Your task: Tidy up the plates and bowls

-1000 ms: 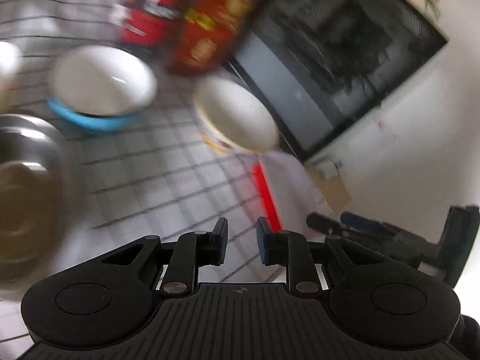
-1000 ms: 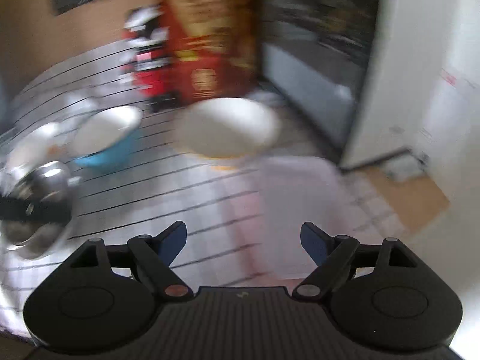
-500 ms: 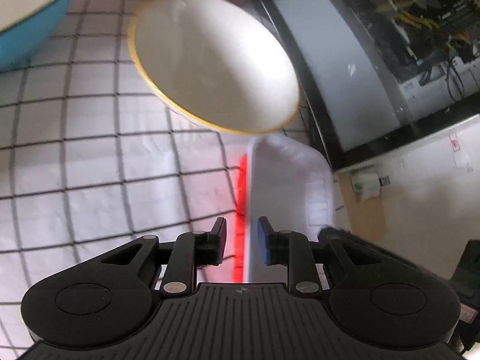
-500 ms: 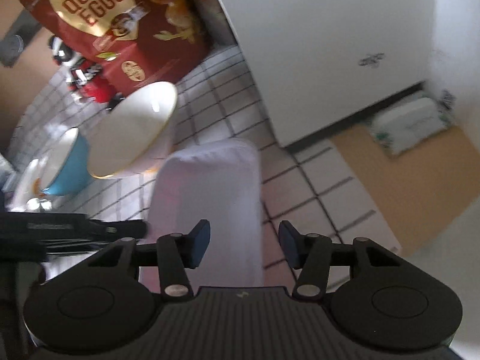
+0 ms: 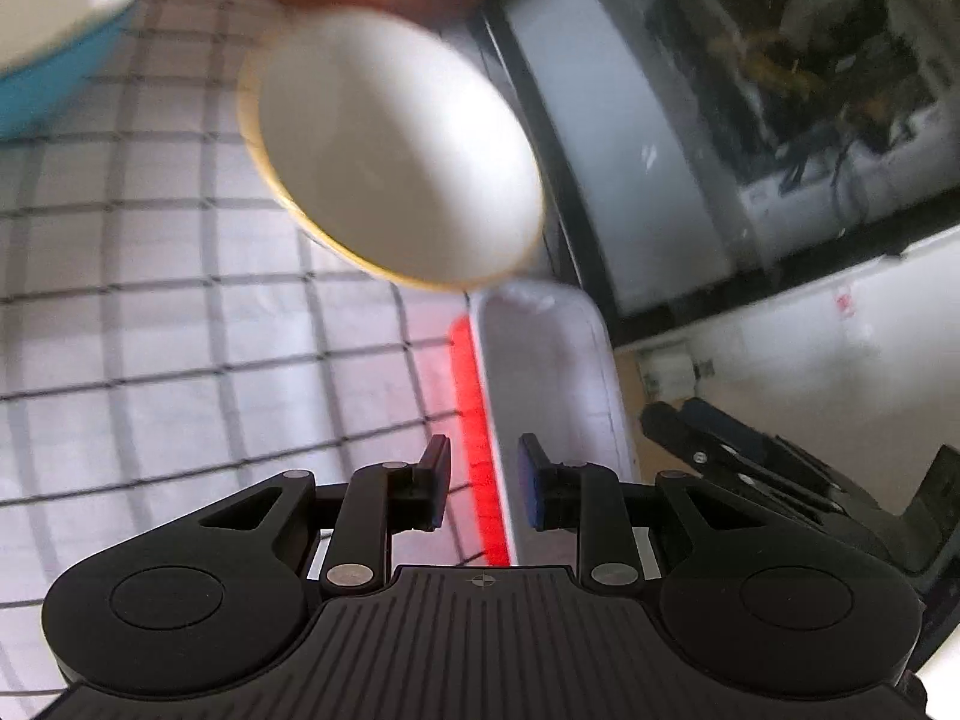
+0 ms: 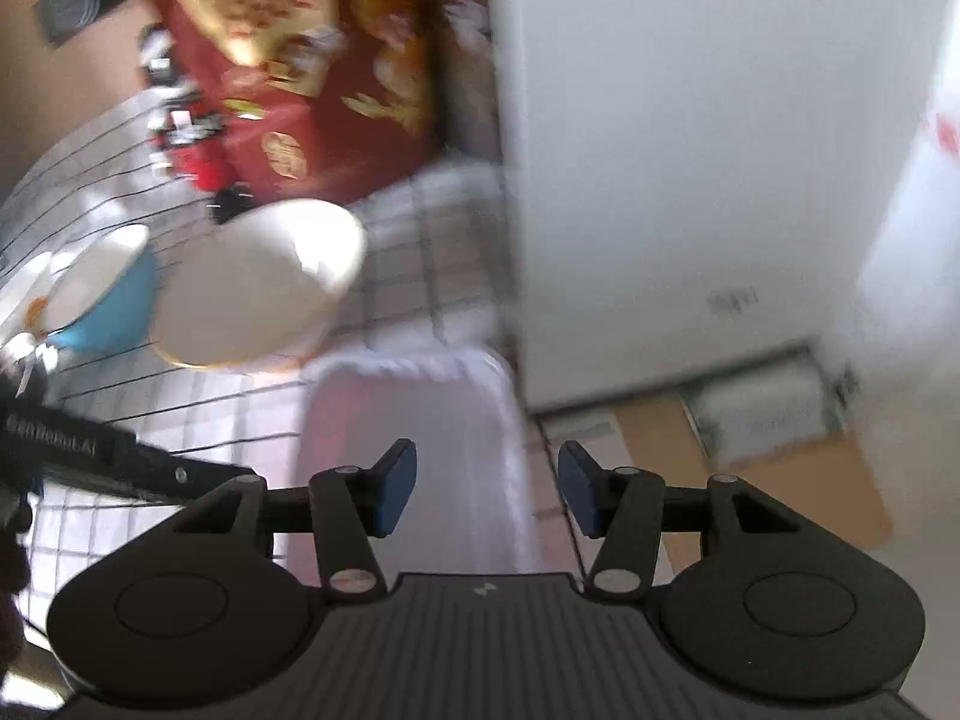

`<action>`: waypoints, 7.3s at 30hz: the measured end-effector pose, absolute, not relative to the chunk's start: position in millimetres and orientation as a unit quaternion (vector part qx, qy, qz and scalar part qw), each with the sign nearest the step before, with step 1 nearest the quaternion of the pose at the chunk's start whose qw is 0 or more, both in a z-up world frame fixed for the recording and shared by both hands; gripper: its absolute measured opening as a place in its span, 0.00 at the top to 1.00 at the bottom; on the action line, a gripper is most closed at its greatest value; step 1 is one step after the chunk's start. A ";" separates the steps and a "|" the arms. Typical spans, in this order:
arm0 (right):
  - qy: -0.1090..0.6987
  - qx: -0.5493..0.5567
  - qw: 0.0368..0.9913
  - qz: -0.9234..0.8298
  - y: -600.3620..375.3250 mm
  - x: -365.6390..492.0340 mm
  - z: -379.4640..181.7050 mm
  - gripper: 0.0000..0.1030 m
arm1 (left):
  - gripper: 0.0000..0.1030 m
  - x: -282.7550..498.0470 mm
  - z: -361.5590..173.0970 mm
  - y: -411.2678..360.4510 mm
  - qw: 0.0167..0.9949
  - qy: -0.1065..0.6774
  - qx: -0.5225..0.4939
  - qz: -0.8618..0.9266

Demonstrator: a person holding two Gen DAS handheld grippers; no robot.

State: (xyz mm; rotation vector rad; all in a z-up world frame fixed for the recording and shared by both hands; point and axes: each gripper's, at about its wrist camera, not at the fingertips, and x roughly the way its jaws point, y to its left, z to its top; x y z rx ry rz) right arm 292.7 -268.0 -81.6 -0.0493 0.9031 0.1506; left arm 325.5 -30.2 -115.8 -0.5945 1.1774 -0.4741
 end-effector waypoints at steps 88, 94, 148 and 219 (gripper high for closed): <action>0.528 -0.025 0.825 0.200 -12.7 466.6 -93.1 0.34 | 0.76 441.1 -87.3 201.4 0.852 0.504 -0.142 -0.025; 0.588 0.065 0.773 0.231 -20.2 489.8 -135.6 0.44 | 0.72 452.3 -101.1 190.9 0.846 0.509 -0.157 -0.017; 0.616 0.063 0.743 0.253 -63.4 504.5 -147.8 0.59 | 0.78 472.1 -156.7 170.7 0.755 0.586 -0.282 -0.086; 0.528 0.015 0.832 0.167 -78.7 322.1 -81.2 0.60 | 0.77 327.8 -98.4 137.5 0.765 0.610 -0.130 -0.157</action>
